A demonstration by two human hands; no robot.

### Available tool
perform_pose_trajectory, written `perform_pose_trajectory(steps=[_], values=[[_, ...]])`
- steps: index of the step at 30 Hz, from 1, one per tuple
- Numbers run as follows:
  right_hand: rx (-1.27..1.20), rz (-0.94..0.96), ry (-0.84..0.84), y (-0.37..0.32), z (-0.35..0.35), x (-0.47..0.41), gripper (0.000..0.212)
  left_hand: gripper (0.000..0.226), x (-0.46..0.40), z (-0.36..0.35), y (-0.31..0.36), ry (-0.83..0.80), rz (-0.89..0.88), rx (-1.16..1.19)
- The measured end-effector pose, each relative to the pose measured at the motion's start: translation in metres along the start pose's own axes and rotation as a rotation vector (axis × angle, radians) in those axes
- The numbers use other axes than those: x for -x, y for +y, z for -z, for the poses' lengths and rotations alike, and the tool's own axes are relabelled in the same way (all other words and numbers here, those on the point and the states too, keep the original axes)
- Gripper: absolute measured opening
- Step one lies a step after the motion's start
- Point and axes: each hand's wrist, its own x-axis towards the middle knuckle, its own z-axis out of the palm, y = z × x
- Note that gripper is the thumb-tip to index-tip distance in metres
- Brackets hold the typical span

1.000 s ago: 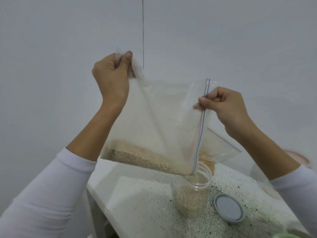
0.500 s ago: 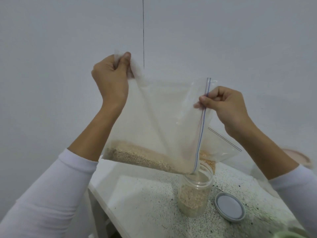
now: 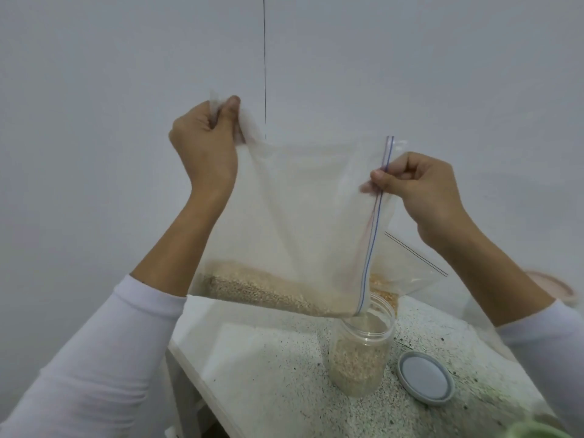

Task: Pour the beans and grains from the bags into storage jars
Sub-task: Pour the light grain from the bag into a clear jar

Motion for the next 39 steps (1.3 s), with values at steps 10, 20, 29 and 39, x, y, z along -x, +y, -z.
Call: perform_pose_trajectory(steps=[10,20,29,39], values=[[0.008,0.008,0.018,-0.001,-0.001,0.000,0.024,0.039,0.000,-0.003,0.005,-0.023,-0.008,0.025],[0.013,-0.020,-0.001,0.002,-0.002,0.003,0.024,0.035,0.005,-0.009,0.006,-0.052,0.048,0.061],[-0.018,0.004,0.046,-0.002,0.001,0.002,0.024,0.041,-0.002,-0.005,0.005,-0.011,-0.017,0.036],[0.003,-0.010,0.025,0.000,0.000,0.003,0.022,0.036,0.003,-0.008,0.011,-0.074,0.021,0.040]])
